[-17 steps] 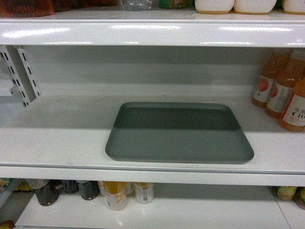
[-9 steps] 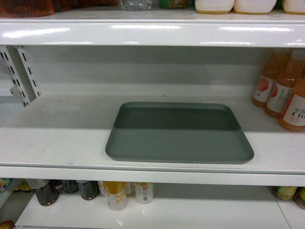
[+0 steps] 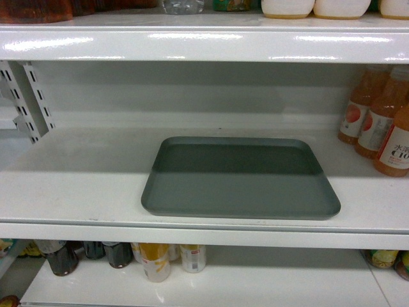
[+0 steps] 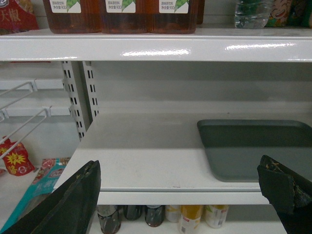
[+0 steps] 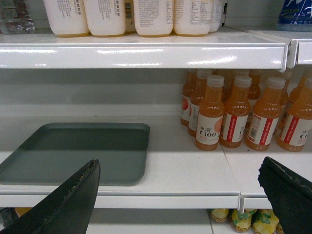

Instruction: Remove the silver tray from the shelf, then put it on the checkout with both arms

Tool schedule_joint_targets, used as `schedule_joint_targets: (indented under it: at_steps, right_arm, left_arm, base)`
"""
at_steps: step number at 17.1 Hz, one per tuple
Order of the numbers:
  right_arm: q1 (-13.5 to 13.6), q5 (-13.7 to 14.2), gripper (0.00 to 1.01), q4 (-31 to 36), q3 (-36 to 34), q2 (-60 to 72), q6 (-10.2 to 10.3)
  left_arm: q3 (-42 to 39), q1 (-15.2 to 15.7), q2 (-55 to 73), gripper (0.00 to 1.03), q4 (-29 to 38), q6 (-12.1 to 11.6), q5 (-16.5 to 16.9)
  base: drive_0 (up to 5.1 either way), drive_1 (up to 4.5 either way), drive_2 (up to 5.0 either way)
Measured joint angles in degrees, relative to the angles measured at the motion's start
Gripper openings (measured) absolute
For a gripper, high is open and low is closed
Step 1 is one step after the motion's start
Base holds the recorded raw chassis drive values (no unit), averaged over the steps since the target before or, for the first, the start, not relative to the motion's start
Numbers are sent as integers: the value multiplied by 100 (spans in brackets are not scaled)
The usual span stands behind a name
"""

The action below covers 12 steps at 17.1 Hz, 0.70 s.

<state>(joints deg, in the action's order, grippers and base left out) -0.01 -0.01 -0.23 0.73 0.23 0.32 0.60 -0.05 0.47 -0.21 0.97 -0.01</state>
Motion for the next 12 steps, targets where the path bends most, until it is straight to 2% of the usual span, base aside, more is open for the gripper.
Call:
schedule_joint_targets:
  at_steps: [10, 11, 12]
  right_arm:
    - [0, 2, 98, 0, 0, 0, 0]
    - [-155, -457, 98, -525, 136, 133, -166]
    - [-310, -1154, 98, -922, 374, 916, -501]
  left_arm:
    - [0, -2, 7, 98, -33, 2, -24]
    - [271, -286, 321, 98, -820, 214, -684]
    - [739, -605, 1504, 98, -1314, 708, -1491]
  base:
    - [0, 0, 0]
    - [0, 0, 0]
    - [0, 0, 0]
